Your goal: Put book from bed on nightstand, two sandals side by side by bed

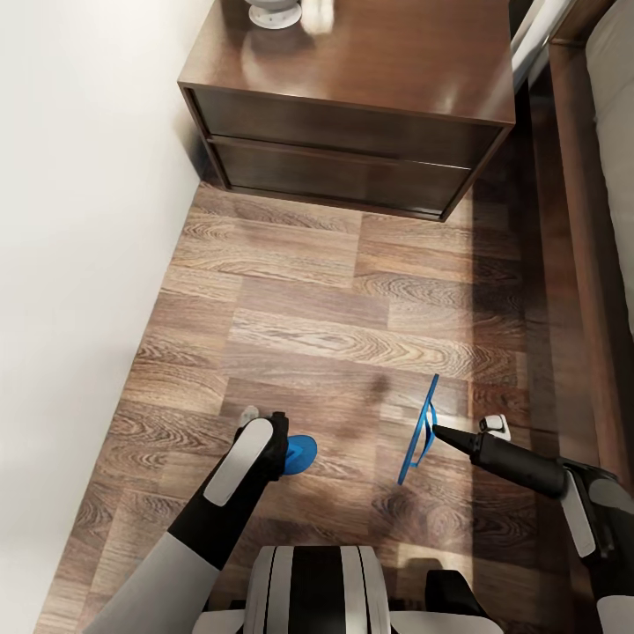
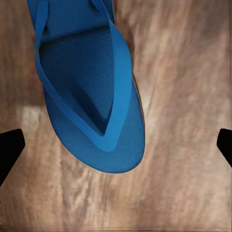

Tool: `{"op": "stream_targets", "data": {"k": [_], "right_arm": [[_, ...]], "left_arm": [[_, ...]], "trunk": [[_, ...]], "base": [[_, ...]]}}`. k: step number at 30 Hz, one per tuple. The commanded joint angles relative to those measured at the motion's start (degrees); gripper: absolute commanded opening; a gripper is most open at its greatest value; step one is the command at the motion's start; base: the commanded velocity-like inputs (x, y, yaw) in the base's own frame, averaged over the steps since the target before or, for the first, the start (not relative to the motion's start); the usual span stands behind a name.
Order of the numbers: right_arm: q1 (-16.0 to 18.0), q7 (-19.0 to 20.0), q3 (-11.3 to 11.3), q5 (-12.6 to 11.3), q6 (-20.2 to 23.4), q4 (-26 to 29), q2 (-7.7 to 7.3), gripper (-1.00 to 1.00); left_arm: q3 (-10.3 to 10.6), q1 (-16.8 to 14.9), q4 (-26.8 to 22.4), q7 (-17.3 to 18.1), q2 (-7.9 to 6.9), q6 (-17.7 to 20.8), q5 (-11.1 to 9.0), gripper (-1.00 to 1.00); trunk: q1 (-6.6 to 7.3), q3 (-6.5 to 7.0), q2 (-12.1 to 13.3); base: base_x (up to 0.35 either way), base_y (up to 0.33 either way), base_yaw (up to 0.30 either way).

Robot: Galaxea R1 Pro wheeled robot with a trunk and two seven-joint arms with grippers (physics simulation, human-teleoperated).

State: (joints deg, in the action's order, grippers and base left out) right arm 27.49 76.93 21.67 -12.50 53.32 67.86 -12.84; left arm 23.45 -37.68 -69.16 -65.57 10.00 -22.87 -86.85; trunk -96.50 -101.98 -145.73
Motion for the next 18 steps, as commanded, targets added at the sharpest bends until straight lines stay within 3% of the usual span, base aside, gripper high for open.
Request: {"op": "stream_targets", "data": {"k": [1, 11, 18], "right_arm": [[0.02, 0.06, -0.02, -0.16, 0.38, -0.01, 0.04, -1.0], [0.02, 0.09, -0.04, -0.16, 0.38, -0.01, 0.18, -1.0], [0.02, 0.15, 0.01, -0.16, 0.39, -0.01, 0.11, -1.0]], "left_arm": [[0.46, -0.02, -0.11, -0.1, 0.0, -0.23, -0.16, 1.0], [1.26, -0.02, -0.27, 2.64, 0.0, 0.27, -0.07, 1.0], [1.84, -0.02, -0.32, 3.05, 0.0, 0.62, 0.0, 1.0]], "trunk": [[0.01, -0.03, -0.01], [0.01, -0.03, -0.01], [-0.12, -1.13, -0.08]], "base": [[0.0, 0.0, 0.0], [0.0, 0.0, 0.0], [0.0, 0.0, 0.0]]}}
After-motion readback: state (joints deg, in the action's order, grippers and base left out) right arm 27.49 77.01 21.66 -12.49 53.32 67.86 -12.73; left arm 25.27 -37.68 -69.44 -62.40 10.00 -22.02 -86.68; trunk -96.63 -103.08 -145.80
